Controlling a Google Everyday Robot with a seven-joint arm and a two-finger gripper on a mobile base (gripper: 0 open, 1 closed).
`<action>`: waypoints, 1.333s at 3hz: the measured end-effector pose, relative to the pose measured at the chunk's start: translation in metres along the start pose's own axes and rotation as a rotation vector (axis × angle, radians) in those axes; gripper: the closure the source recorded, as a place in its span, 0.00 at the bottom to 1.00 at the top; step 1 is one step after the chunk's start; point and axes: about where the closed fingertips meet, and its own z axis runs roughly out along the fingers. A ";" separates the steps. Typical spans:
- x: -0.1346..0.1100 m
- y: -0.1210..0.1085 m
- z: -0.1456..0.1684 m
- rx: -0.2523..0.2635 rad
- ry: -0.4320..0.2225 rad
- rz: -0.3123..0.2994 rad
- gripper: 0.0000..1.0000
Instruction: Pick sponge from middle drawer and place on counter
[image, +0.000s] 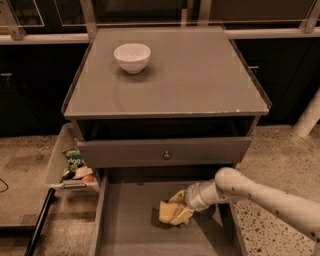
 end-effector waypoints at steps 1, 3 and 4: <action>-0.019 0.016 -0.044 0.000 -0.042 -0.043 1.00; -0.087 0.048 -0.148 0.135 0.047 -0.188 1.00; -0.100 0.048 -0.165 0.159 0.076 -0.215 1.00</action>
Offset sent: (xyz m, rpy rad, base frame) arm -0.0566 -0.0646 0.1927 -0.0512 -0.2617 0.0453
